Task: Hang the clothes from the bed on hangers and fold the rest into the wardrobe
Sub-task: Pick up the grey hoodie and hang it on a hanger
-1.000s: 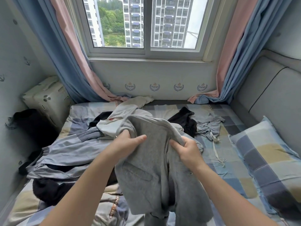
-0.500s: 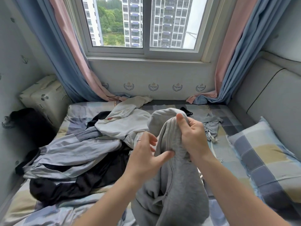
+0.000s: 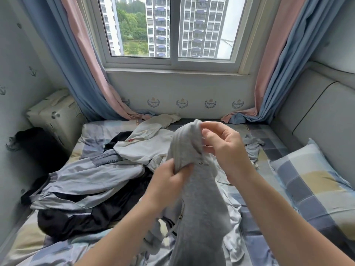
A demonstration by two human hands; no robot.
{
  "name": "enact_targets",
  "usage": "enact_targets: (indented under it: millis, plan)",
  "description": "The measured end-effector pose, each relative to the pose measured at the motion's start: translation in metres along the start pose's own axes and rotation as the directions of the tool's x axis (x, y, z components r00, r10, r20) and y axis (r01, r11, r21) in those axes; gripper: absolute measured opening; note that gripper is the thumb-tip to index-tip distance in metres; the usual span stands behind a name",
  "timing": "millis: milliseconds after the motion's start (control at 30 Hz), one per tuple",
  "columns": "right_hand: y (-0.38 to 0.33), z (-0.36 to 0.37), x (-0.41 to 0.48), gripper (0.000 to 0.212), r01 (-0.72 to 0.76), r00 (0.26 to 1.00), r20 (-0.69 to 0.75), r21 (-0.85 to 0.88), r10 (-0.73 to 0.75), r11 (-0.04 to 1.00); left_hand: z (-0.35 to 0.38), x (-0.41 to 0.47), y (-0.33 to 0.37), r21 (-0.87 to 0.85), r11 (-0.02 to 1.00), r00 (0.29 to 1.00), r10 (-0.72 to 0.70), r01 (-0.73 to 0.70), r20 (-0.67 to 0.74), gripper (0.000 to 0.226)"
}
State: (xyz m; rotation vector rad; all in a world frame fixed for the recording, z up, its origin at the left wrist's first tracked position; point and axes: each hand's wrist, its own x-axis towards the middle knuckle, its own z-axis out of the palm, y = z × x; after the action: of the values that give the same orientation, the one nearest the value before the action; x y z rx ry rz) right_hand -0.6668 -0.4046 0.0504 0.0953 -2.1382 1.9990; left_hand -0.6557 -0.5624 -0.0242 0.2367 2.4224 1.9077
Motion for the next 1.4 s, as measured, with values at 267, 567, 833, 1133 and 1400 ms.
enact_targets:
  millis: [267,567,833,1133,1400]
  plan:
    - [0.019,-0.002,-0.024,0.022,-0.017,0.977,0.211,-0.001,0.016,1.0,-0.029,0.022,-0.017,-0.377,0.856,0.898,-0.423,0.354,-0.118,0.024]
    - [0.097,0.005,-0.078,0.083,0.041,0.886,0.395,-0.588,0.242,0.808,-0.04,0.02,-0.014,-0.779,0.525,0.825,-0.564,0.343,-0.017,0.018]
    - [0.094,-0.03,-0.057,0.021,-0.053,0.969,0.188,-0.468,0.159,0.882,-0.05,0.017,-0.012,-0.817,0.473,0.843,-0.538,0.33,0.029,0.014]
    - [0.055,-0.025,-0.018,0.021,-0.138,0.989,0.018,-0.184,0.143,0.973,-0.018,-0.008,-0.021,-0.372,0.761,0.844,-0.442,0.532,0.302,0.036]
    - [0.019,-0.015,0.001,0.012,-0.085,0.975,-0.206,-0.016,0.08,0.996,0.009,-0.027,-0.002,-0.099,0.918,0.851,-0.31,0.384,0.424,0.064]
